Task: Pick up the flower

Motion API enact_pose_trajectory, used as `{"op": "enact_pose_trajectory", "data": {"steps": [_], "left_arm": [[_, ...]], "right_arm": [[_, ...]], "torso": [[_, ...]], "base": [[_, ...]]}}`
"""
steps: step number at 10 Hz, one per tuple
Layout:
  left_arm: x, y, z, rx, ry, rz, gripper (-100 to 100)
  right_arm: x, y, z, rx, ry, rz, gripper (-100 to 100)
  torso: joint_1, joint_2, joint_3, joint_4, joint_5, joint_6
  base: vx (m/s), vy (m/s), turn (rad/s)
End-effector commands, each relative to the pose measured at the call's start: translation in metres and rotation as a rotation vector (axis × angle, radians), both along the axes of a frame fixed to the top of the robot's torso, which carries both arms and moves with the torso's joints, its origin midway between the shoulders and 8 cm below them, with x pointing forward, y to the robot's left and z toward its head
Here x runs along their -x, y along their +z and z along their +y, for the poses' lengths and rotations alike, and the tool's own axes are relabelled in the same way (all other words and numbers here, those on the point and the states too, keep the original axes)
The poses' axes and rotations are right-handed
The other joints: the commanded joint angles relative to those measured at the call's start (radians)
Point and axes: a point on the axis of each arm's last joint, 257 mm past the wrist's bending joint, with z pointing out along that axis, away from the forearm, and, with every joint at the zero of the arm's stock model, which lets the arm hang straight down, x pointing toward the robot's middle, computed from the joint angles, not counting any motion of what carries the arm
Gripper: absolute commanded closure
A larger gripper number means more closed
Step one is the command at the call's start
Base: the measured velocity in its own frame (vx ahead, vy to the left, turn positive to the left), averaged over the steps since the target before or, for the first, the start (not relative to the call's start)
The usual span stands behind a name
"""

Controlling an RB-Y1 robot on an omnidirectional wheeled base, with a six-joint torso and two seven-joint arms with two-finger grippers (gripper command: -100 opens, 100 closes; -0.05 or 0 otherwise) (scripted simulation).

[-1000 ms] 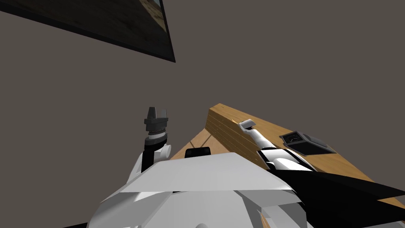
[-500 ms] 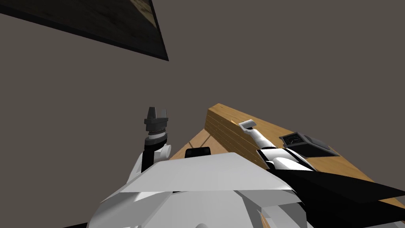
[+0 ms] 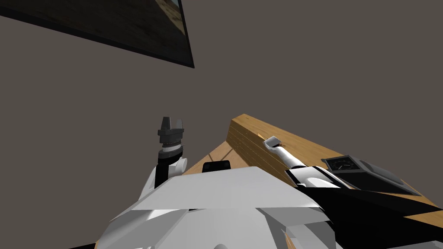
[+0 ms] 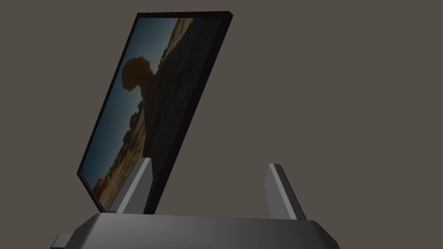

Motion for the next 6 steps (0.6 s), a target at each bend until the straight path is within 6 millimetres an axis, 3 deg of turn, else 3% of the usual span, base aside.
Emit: {"op": "enact_pose_trajectory", "data": {"steps": [1,5,6], "left_arm": [[0.000,0.000,0.000,0.000,0.000,0.000,0],[0.000,0.000,0.000,0.000,0.000,0.000,0],[0.000,0.000,0.000,0.000,0.000,0.000,0]], "right_arm": [[0.001,0.009,-0.006,0.046,0.012,0.017,-100],[-0.002,0.032,-0.016,0.153,0.042,0.052,-100],[0.000,0.020,-0.013,0.136,0.042,0.051,-100]], "torso": [[0.000,0.000,0.000,0.000,0.000,0.000],[0.000,0.000,0.000,0.000,0.001,0.000],[0.001,0.000,0.000,0.000,0.001,0.000]], "base": [[0.000,0.000,0.000],[0.000,0.000,0.000],[0.036,-0.086,-0.024]]}}
